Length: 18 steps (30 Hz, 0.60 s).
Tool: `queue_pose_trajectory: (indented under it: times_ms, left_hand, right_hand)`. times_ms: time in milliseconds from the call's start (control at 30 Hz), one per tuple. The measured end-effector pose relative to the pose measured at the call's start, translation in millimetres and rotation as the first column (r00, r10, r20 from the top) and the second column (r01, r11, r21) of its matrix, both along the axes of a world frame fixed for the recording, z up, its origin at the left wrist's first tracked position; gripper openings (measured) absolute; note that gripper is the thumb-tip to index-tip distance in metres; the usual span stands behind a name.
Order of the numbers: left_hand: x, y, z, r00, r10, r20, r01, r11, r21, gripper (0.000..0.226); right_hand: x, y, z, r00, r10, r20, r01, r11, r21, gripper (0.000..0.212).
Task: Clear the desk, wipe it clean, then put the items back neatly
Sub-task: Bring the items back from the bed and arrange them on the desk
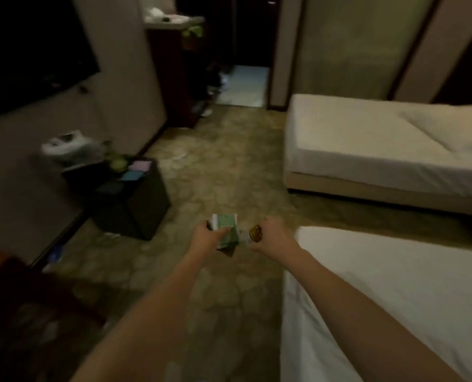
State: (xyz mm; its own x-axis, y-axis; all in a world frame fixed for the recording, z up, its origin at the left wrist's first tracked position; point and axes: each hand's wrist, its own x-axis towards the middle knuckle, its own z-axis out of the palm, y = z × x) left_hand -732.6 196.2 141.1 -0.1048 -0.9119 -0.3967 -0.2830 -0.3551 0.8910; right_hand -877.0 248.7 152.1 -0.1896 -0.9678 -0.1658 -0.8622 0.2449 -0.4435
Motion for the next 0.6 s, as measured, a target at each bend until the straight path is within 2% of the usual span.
queue_pose_trajectory:
  times_ms: [200,367,500,600]
  left_hand:
    - [205,-19,6,0.938,0.347,-0.018,-0.348,0.937,-0.018,0.045]
    - [391,-33,5,0.843,0.537,-0.032,-0.538,0.843,-0.017,0.046]
    - [524,-29,3,0.789,0.614,-0.012,-0.615,0.788,-0.03,0.034]
    - [608,-15,-6,0.715,0.698,-0.015,-0.699,0.715,-0.027,0.036]
  right_hand:
    - [191,-75,14,0.943,0.333,-0.01,-0.333,0.942,-0.041,0.041]
    - [377,-121,19,0.812,0.581,-0.047,-0.583,0.809,-0.073,0.034]
    - [510,-141,14,0.708,0.706,-0.026,-0.706,0.706,-0.059,0.034]
    - [598,-153,3,0.627,0.779,-0.011,-0.779,0.627,-0.02,0.035]
